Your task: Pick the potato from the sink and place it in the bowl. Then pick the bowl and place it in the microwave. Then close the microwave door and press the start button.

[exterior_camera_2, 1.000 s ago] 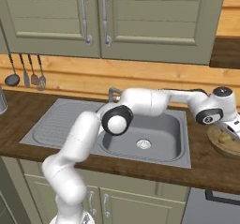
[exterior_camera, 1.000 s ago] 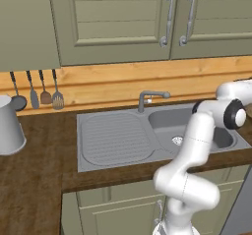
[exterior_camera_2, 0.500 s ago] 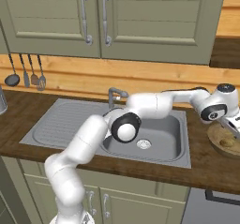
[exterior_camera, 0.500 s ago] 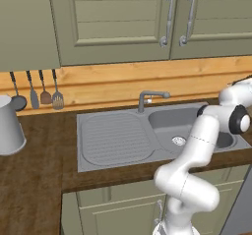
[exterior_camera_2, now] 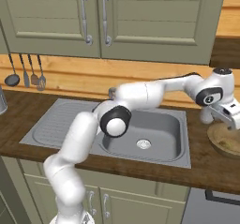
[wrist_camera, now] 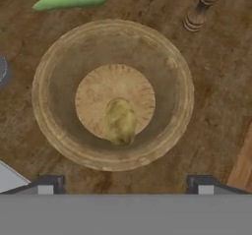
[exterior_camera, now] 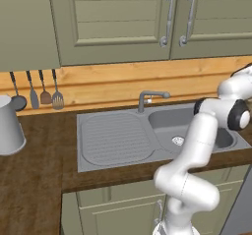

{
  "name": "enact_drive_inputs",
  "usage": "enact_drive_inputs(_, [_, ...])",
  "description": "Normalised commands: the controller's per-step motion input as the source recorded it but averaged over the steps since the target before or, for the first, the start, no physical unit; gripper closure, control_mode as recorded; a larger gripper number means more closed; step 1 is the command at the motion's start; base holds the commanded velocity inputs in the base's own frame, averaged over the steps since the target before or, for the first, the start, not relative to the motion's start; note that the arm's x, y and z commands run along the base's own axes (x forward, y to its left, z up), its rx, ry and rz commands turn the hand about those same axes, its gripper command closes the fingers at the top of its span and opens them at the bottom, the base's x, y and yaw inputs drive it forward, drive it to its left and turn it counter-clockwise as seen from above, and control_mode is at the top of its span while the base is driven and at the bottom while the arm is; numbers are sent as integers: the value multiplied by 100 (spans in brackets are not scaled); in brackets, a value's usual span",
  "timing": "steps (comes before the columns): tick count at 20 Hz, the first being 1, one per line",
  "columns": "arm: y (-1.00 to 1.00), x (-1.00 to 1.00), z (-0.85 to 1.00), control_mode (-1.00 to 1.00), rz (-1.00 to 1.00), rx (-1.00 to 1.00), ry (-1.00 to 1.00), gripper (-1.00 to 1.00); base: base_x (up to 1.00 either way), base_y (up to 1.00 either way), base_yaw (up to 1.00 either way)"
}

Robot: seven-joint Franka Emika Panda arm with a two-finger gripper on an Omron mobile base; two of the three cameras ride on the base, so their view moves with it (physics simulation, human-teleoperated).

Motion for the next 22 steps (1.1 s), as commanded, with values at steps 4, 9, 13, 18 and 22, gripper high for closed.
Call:
enact_drive_inputs(4, [100,-15,-51,-100,19,-23,28,-100,0,0,0])
enact_drive_inputs(9, [48,13,-61,-100,16,-20,22,-100,0,0,0])
enact_drive_inputs(13, [-45,22,-56,-100,10,-1,17,-100,0,0,0])
enact_drive_inputs(18, [-37,45,-16,-100,2,0,17,-100,0,0,0])
enact_drive_inputs(22, [-47,38,0,-100,1,0,11,-100,0,0,0])
